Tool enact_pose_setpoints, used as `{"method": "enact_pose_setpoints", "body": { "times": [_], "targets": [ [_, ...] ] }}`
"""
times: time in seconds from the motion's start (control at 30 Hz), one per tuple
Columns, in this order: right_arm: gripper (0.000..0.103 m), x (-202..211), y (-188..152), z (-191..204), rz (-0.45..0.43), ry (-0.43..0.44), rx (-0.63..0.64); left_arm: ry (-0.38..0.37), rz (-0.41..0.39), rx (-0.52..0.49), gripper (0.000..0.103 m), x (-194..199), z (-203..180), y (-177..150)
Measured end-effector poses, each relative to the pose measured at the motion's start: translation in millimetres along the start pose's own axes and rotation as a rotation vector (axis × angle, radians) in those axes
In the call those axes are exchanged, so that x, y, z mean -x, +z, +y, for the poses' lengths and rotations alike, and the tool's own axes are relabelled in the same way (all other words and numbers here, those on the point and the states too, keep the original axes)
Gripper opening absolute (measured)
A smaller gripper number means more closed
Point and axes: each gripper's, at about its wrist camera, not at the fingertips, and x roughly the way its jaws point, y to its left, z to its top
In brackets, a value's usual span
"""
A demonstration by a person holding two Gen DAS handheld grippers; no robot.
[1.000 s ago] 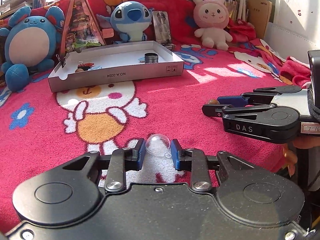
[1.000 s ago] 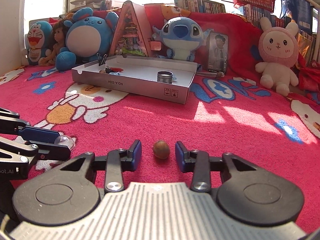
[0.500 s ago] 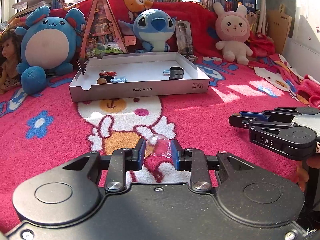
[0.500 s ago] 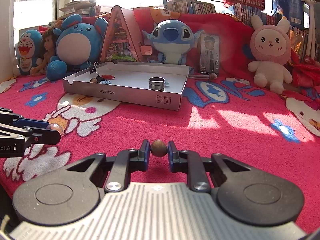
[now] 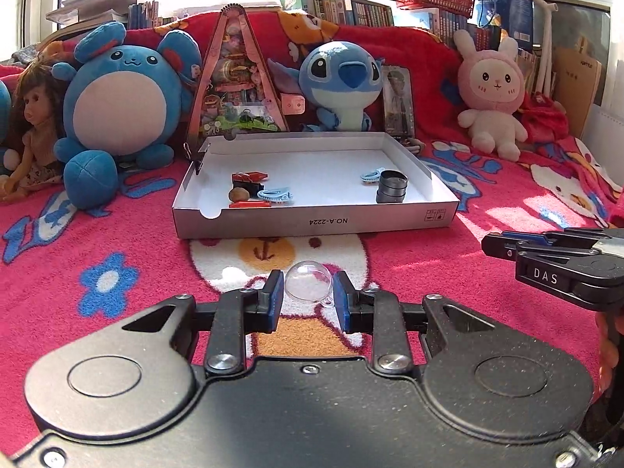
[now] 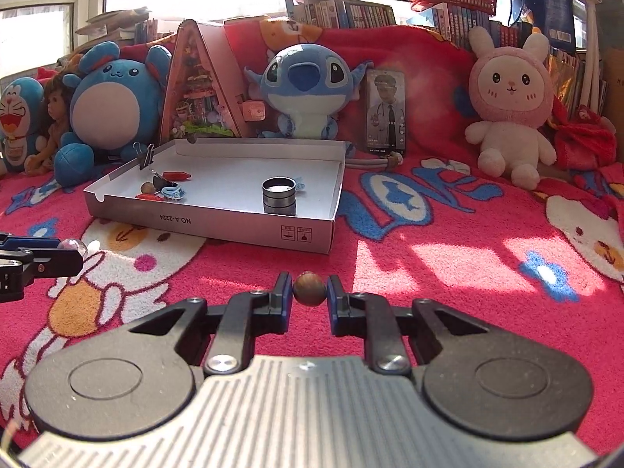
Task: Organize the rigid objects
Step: 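Carry the clear ball and acorn over the white box with both tools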
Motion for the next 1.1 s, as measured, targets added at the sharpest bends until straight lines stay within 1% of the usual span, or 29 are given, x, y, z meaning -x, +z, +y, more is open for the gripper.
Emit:
{"method": "enact_pose_setpoints", "body": {
  "times": [0.13,0.37,0.5,0.63,0.7,0.87,1.1],
  "targets": [
    [0.023,-6.0,9.0,0.6,-0.003,0.008,-0.022,0.016,-0.014,0.006,0.026,-4.1,6.8,10.1],
    [0.023,-13.8,27.7,4.5,-0.021,0.018,-0.024,0.03,-0.023,0.039,0.026,-18.1,20.7,29.3],
    [0.023,-20.3,40.0,3.0,-0.022,0.025,-0.05,0.008,-0.019,0.073,0.026,-28.2,29.7,44.2],
    [0.023,-27.6,52.2,0.2,-0.018,0.034,-0.074,0.004,-0.019,0.085,0.026,-39.5,37.0,60.4],
    [0.023,-32.8,59.6,-0.7,-0.014,0.033,-0.08,0.0,-0.01,0.092,0.026,-47.0,40.7,68.8],
    [0.023,-46.4,77.9,-4.2,-0.001,0.041,-0.115,-0.037,0.035,0.123,0.026,-68.3,49.0,86.5],
    [0.023,-70.5,101.8,-6.8,0.037,0.056,-0.147,-0.02,0.071,0.129,0.026,-98.6,53.8,110.3]
  ]
}}
